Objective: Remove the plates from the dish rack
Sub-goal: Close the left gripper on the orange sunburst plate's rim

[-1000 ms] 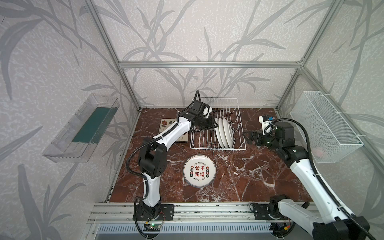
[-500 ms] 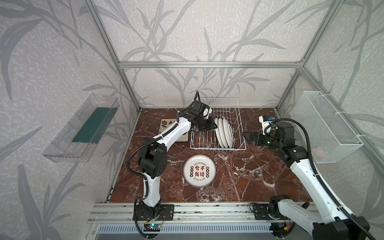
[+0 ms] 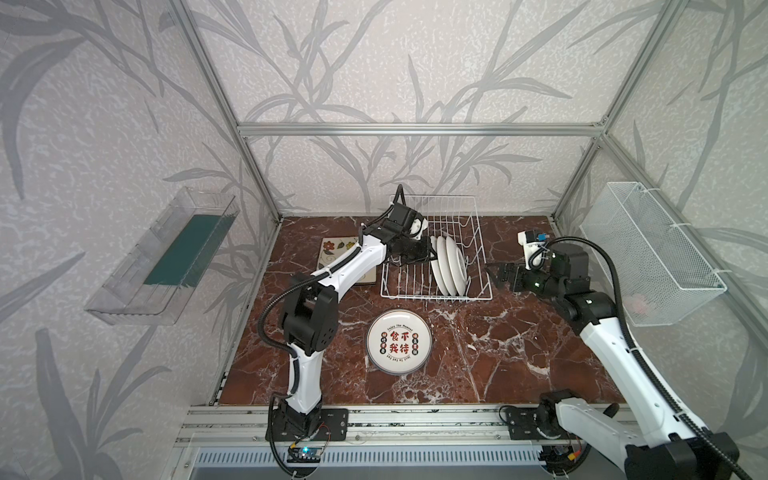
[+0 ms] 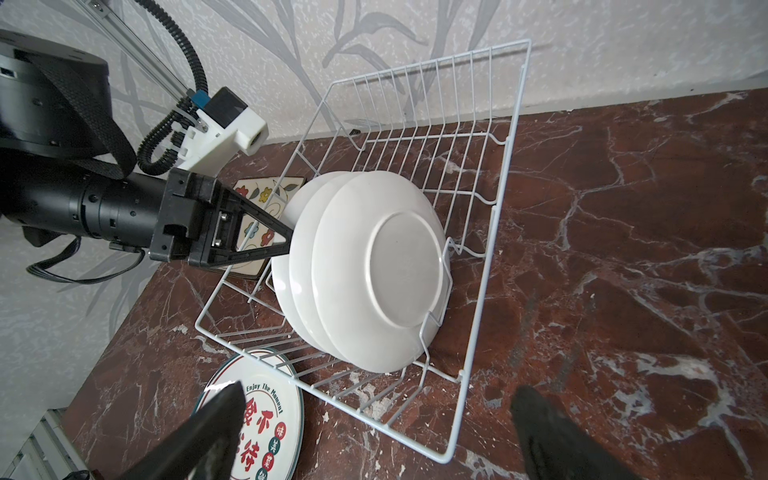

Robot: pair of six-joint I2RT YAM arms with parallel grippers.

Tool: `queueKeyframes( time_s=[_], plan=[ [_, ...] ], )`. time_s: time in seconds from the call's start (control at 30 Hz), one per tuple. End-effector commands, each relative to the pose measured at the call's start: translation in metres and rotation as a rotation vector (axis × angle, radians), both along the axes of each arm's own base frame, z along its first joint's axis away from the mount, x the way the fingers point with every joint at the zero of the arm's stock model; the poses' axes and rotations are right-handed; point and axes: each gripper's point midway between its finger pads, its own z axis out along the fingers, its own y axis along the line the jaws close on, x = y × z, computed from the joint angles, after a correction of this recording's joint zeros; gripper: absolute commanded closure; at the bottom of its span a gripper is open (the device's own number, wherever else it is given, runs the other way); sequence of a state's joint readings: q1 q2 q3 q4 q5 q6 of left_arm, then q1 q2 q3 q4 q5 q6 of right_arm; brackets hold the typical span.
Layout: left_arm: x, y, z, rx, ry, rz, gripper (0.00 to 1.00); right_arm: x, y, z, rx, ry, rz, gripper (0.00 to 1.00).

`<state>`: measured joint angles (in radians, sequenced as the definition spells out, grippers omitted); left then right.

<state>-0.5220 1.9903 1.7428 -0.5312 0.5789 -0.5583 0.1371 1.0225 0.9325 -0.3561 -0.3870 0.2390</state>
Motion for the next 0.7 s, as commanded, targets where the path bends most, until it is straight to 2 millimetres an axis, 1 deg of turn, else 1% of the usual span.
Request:
queueKeyframes(
  time_s=[0.0, 0.17, 0.27, 0.47, 0.67],
  plan=[
    [0.001, -0.003, -0.001, 0.006, 0.015, 0.002, 0.87, 0.003, 0.0, -0.001, 0.011, -0.006, 0.006, 0.01],
    [-0.001, -0.003, 0.001, 0.006, 0.017, 0.009, 0.93, 0.002, -0.001, 0.002, 0.013, -0.013, 0.001, 0.01],
    [-0.002, -0.002, 0.001, 0.0, 0.03, 0.025, 1.0, 0.003, 0.001, 0.004, 0.022, -0.016, 0.007, 0.01],
    [-0.005, -0.004, 0.006, -0.052, 0.048, 0.061, 1.0, 0.003, 0.0, 0.006, 0.019, -0.018, 0.007, 0.01],
    [-0.005, -0.01, 0.024, -0.14, 0.037, 0.077, 1.0, 0.002, 0.0, 0.003, 0.023, -0.014, 0.006, 0.01]
  ],
)
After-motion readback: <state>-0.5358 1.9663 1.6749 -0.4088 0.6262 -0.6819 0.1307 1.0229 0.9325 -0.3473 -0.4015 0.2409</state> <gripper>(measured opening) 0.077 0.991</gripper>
